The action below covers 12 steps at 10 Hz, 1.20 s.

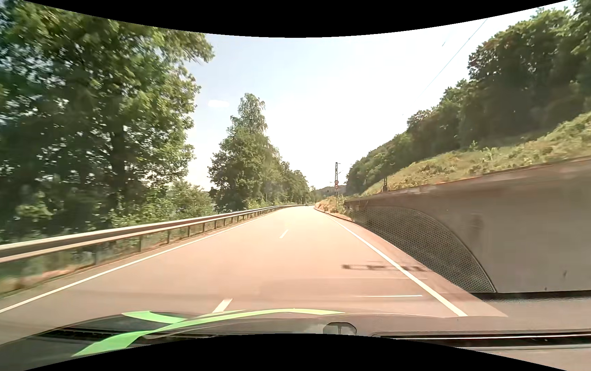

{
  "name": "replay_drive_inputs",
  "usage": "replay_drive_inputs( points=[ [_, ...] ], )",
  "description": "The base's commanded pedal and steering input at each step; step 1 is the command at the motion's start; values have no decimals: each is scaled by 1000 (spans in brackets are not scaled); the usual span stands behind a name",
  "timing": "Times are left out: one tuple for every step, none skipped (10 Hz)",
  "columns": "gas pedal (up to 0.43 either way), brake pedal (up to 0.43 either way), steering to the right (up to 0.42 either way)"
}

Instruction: Follow the waypoints while adhering to traffic rules and regulations

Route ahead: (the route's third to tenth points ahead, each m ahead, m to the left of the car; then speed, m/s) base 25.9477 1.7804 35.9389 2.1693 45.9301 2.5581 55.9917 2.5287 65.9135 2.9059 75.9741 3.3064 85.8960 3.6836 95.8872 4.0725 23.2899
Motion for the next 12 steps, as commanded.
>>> replay_drive_inputs(
  points=[
    [311,0,-2],
    [280,0,-2],
    [240,0,-2],
    [209,0,-2],
    [209,0,-3],
    [220,0,-3],
    [228,0,-3],
    [248,0,-3],
    [260,0,-3],
    [268,0,-3],
    [268,0,-3],
    [268,0,-4]
  ],
)
